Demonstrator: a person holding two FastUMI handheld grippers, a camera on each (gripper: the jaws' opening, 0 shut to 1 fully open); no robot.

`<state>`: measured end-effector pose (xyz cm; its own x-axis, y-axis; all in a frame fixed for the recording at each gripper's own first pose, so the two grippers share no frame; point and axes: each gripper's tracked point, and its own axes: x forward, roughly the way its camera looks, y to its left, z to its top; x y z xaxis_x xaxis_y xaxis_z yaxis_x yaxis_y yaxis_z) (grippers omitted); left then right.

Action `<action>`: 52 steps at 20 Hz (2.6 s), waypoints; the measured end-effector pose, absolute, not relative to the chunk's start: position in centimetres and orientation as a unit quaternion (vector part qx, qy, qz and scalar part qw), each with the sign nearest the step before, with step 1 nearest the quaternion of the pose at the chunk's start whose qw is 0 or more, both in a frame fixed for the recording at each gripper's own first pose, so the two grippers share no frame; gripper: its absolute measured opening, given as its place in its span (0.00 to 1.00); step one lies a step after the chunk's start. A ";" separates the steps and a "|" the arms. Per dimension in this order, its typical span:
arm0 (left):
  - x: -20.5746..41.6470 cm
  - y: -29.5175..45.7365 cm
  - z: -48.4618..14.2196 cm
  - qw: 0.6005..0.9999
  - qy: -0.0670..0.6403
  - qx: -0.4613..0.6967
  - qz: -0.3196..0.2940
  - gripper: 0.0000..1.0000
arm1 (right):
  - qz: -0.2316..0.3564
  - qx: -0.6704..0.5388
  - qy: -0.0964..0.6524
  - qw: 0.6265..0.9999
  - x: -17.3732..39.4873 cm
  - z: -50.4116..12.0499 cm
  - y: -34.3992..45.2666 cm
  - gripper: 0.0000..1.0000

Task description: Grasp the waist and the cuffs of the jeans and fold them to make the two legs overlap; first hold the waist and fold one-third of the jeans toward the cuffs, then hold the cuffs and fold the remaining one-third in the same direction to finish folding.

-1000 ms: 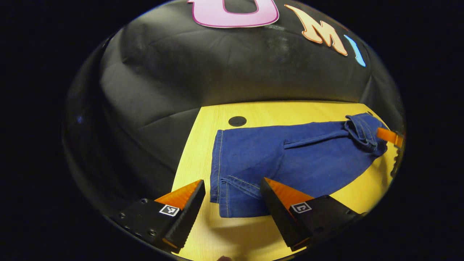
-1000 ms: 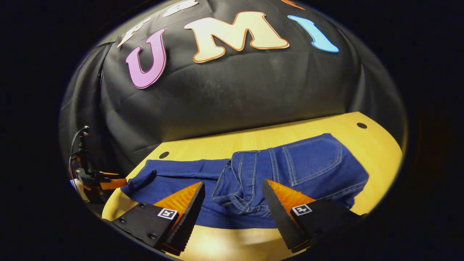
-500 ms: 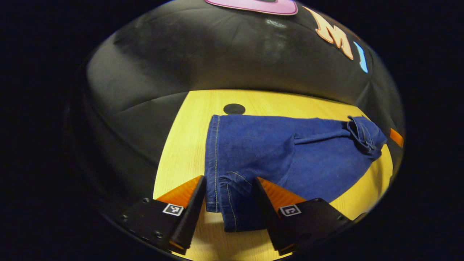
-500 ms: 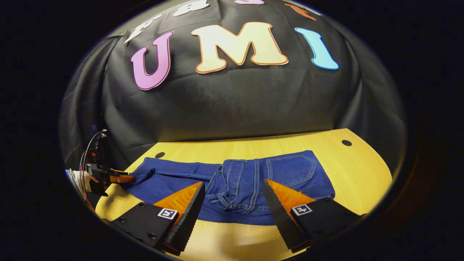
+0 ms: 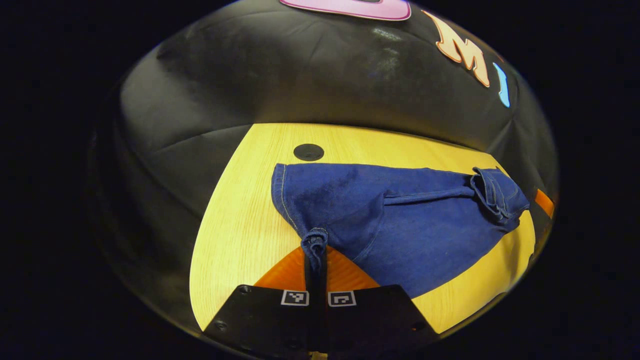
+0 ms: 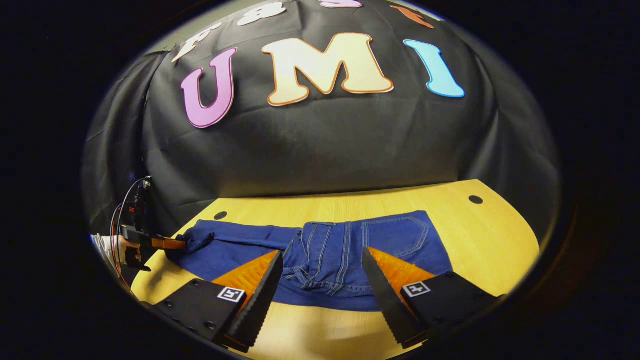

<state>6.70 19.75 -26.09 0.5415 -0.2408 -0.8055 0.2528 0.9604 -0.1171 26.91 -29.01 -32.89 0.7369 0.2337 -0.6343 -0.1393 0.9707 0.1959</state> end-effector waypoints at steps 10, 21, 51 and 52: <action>7.0 6.9 -12.7 0.900 0.385 -0.062 -0.196 0.00 | 0.110 0.086 0.320 0.937 27.8 -28.8 -35.7 0.93; 6.9 -14.0 -6.6 0.896 0.329 -0.088 -0.284 0.00 | 0.110 0.079 0.306 0.942 26.5 -25.2 -46.7 0.98; -2.9 -12.2 7.4 0.985 0.080 0.053 -0.142 0.94 | 0.075 0.078 0.025 0.994 23.5 -2.8 -46.4 0.94; -3.8 -11.0 8.5 0.986 0.071 0.053 -0.138 0.94 | 0.081 0.078 0.017 0.994 22.7 -1.9 -45.1 0.94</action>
